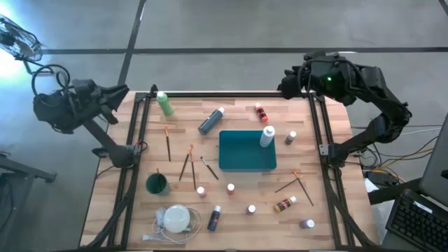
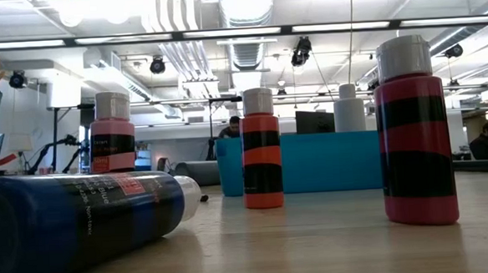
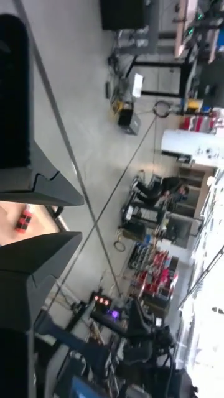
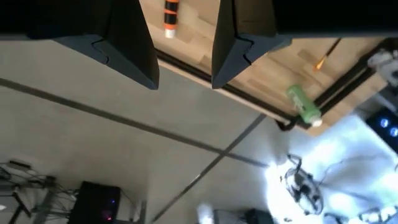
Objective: Pick & Place Paint Supplies
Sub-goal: Put the green paint bottle into the blue bin
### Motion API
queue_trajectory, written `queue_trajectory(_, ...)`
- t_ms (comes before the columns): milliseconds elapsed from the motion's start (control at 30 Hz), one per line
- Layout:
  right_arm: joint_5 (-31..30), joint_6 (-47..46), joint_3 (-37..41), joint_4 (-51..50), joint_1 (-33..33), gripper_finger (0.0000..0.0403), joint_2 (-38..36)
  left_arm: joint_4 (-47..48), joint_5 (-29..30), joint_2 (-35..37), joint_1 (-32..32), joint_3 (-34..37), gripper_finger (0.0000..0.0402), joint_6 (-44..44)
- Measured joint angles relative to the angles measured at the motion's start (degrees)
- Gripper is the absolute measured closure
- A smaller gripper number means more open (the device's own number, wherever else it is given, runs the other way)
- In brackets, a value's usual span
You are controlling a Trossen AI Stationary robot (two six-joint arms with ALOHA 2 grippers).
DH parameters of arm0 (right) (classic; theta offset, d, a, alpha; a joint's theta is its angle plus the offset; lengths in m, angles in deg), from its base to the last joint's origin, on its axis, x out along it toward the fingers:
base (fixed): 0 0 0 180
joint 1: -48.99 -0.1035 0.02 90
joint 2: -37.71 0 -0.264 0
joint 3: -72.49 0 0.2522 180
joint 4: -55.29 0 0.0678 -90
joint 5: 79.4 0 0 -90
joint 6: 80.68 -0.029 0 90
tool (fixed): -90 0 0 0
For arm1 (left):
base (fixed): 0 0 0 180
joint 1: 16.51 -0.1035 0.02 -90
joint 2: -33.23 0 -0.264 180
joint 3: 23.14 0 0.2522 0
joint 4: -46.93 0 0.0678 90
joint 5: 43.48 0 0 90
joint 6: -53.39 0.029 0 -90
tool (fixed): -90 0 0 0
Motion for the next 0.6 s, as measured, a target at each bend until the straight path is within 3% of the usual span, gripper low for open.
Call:
queue_trajectory(100, 3.4, 2.9, 0.0, -0.1, 1.2, 0.0252, 0.0, -0.9, 5.1, -2.8, -0.6, 0.0, 0.0322, 1.7)
queue_trajectory(233, 5.8, 5.4, 0.0, -1.1, 2.6, 0.0250, 0.1, -8.2, 5.0, -6.4, -4.4, -0.1, 0.0324, 6.2)
queue_trajectory(367, 7.1, 7.7, 0.0, -1.3, 3.8, 0.0258, 0.1, -16.9, 0.0, -11.1, -10.4, -1.1, 0.0324, 18.1)
queue_trajectory(467, 7.1, 9.1, 0.0, -1.3, 4.6, 0.0269, 0.1, -18.1, -5.3, -14.7, -13.3, -3.1, 0.0324, 23.5)
queue_trajectory(600, 7.1, 9.8, 0.0, -1.2, 4.7, 0.0281, 0.1, -17.8, -6.7, -18.4, -16.7, -6.5, 0.0323, 28.0)
